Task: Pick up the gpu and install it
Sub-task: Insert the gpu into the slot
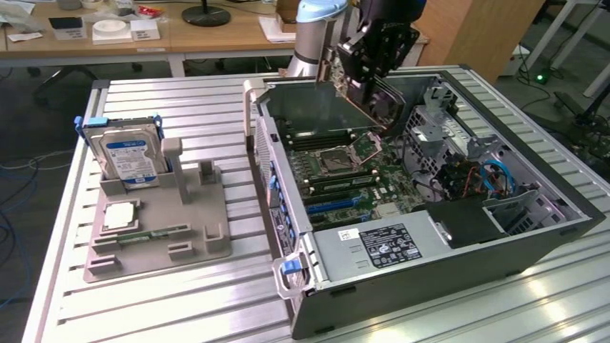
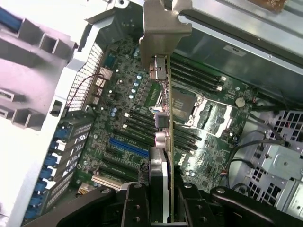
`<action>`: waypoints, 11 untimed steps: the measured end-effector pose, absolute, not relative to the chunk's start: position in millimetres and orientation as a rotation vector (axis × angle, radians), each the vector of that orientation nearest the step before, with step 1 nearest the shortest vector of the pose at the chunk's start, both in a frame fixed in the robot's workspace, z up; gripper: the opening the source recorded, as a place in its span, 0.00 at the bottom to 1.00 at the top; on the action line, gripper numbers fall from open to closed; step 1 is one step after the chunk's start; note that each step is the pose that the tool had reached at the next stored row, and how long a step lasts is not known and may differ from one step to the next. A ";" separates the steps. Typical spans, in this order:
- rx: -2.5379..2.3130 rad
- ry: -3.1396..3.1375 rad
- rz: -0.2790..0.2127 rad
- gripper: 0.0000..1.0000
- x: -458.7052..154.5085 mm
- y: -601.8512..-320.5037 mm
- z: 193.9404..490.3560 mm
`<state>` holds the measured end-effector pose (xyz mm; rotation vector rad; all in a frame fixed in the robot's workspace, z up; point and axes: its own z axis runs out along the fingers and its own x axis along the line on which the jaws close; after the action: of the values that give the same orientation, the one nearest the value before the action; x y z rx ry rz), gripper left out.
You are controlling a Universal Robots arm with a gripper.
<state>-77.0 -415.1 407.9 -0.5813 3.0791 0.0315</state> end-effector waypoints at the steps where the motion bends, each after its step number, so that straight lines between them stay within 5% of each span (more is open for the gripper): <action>1: -0.604 3.075 0.032 0.28 -77.0 -415.1 407.8; 11: -0.843 3.020 0.032 0.28 -76.9 -415.1 407.2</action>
<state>-76.9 -415.1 407.2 -0.8425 3.0199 0.0325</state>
